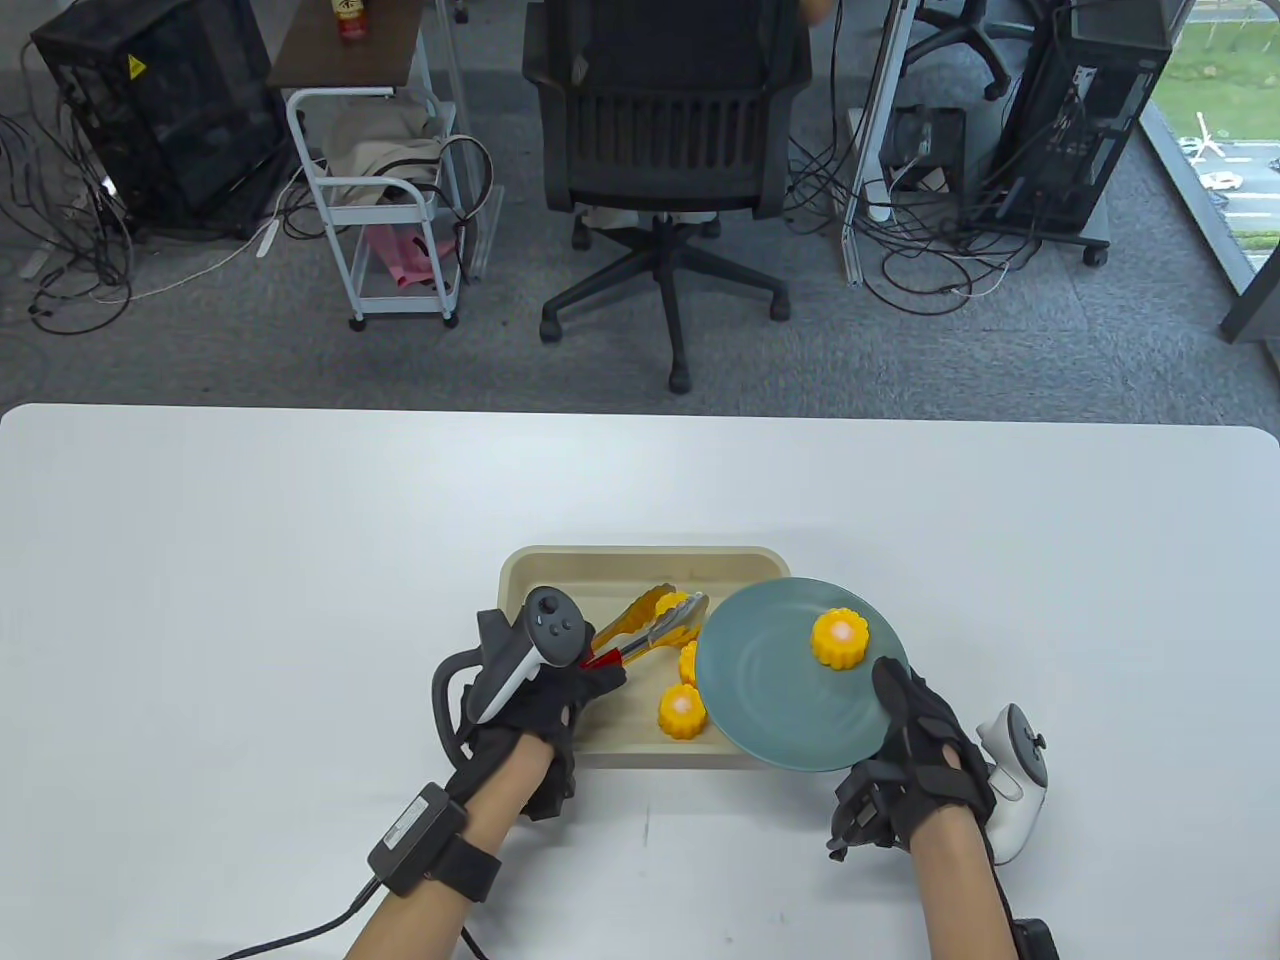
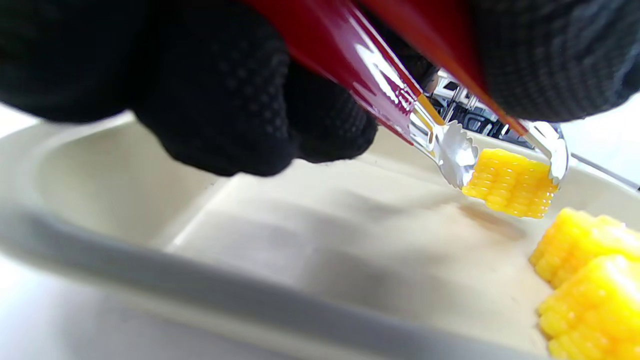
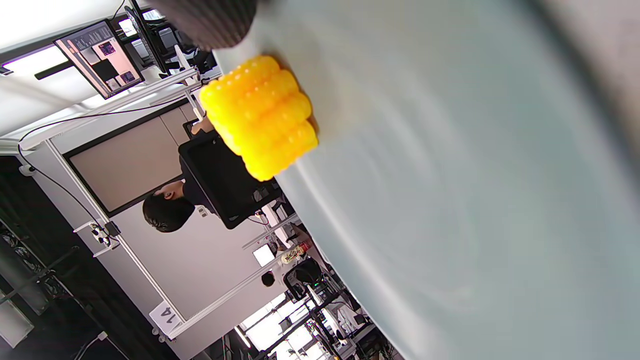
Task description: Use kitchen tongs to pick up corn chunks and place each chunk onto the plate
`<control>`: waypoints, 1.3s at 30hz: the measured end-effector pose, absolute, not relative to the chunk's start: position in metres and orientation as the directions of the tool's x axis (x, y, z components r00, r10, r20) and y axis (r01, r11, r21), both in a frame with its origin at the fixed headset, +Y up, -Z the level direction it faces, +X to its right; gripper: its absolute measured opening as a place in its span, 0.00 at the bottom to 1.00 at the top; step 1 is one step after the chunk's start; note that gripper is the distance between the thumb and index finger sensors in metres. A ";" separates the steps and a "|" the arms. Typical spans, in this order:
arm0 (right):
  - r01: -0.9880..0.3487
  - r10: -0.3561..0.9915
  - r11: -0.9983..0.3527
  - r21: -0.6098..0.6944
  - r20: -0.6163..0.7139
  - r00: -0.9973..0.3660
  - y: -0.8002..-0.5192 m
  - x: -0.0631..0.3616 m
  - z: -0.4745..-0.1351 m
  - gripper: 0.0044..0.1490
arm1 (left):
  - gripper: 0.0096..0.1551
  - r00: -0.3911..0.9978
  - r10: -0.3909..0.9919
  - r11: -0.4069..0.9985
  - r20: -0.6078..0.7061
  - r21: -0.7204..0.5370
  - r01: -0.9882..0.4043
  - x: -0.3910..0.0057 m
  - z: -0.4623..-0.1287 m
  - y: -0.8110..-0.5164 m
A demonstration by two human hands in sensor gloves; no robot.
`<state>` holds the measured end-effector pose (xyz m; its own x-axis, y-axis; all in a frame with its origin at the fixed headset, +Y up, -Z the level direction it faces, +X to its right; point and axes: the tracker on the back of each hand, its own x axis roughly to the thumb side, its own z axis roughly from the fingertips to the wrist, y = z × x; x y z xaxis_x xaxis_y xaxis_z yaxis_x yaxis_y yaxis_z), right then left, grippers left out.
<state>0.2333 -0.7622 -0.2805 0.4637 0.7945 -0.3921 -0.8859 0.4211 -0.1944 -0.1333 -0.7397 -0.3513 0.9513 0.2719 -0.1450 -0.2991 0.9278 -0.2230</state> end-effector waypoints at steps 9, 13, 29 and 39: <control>-0.878 0.790 0.432 -0.206 -0.385 0.478 -0.761 0.235 -0.281 0.34 | 0.43 0.907 0.403 0.896 -0.123 -0.146 -0.418 -0.143 -0.342 -0.707; -0.877 0.788 0.434 -0.208 -0.385 0.481 -0.762 0.235 -0.281 0.34 | 0.43 0.871 0.482 0.869 -0.095 -0.075 -0.489 -0.146 -0.334 -0.686; -0.852 0.763 0.466 -0.241 -0.377 0.524 -0.764 0.243 -0.280 0.34 | 0.43 0.869 0.459 0.888 0.184 -0.069 -0.454 -0.100 -0.302 -0.647; -0.854 0.764 0.462 -0.237 -0.382 0.520 -0.764 0.243 -0.280 0.34 | 0.42 0.889 0.410 0.912 0.202 -0.084 -0.401 -0.091 -0.304 -0.659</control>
